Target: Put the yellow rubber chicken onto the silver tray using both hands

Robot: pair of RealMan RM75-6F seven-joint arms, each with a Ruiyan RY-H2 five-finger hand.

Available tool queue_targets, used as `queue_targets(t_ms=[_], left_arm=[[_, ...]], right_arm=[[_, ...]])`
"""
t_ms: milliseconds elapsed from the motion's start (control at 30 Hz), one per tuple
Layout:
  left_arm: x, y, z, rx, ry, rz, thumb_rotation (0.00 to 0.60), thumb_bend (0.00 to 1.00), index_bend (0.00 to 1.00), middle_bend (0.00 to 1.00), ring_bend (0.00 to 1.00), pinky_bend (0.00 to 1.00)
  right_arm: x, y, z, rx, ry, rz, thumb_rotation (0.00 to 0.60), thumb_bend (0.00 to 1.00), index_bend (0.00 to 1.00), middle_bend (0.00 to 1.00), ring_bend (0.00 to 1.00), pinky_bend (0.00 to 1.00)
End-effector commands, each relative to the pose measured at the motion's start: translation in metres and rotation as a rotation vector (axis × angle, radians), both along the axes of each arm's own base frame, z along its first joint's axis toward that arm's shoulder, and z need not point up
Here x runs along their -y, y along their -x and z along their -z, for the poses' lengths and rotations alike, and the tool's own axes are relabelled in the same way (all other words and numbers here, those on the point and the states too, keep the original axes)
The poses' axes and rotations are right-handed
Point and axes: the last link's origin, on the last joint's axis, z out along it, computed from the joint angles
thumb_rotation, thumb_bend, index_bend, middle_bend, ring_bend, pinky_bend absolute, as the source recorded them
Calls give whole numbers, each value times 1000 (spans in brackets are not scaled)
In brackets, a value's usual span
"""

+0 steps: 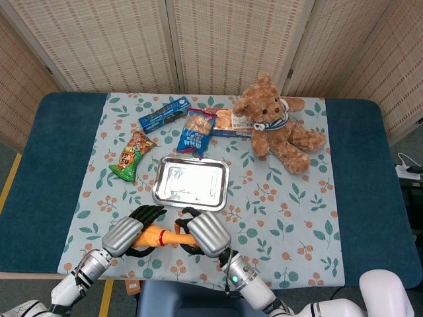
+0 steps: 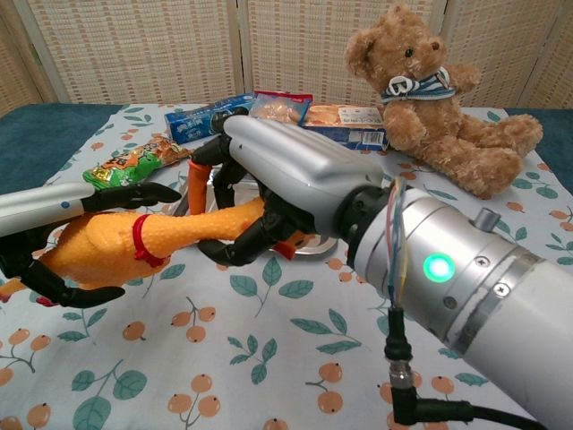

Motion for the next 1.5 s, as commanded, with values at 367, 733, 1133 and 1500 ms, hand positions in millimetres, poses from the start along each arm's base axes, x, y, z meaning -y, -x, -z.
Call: queue_targets(t_ms=[367,733,1133,1500], left_arm=[[-1,2,0,16,49,-37,600,933,764,764,646,743],[5,-2,4,-71,-57,45,600,914,792,955,839,940],[10,-6,8,6,-60,36,600,679,616,806,722,796],[13,-9,0,27,203,-41,600,301,0,0,0,84]], right_arm=[[2,3,-11,15,28,1,600,344,828,664,733,779],[3,10,-17,12,30,11,600,343,828,664,733,779],[4,12,-23,23,30,14,600,343,828,664,733,779],[3,13,-23,22,34,16,600,343,828,664,733,779]])
